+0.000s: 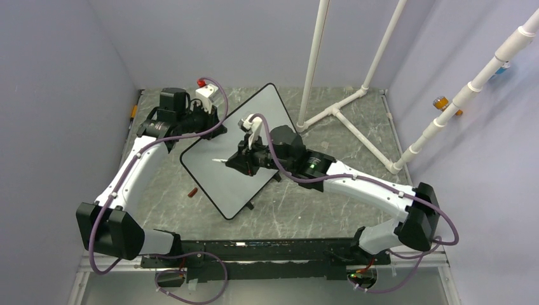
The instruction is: Write a sentence on the whiteboard
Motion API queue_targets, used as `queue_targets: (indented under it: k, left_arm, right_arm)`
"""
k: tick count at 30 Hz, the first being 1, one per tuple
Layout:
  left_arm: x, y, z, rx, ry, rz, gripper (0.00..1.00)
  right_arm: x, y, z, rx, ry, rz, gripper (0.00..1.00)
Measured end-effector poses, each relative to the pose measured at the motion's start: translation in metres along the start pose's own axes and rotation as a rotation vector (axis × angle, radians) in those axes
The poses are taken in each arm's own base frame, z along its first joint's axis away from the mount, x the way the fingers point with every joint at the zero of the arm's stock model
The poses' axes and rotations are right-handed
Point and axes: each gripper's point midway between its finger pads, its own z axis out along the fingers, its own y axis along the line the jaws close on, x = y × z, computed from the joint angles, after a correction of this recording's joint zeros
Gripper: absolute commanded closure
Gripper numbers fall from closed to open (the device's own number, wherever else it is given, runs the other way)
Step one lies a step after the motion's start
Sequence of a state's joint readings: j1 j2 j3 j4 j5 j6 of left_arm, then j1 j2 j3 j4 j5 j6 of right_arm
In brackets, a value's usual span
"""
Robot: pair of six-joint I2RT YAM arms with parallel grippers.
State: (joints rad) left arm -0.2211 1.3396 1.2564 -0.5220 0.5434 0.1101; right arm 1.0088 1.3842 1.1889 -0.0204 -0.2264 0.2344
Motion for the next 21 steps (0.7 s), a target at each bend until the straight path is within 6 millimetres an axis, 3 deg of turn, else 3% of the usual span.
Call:
queue_targets:
  k: [14,21]
  left_arm:
    - [0.000,0.001,0.000,-0.012,0.003,-0.004,1.00]
    - [0.000,0.001,0.000,-0.015,0.004,-0.004,1.00]
  right_arm:
    - [0.017,0.007,0.038,0.031,0.011,0.008,1.00]
    - [0.015,0.014,0.054,0.025,0.006,0.009,1.00]
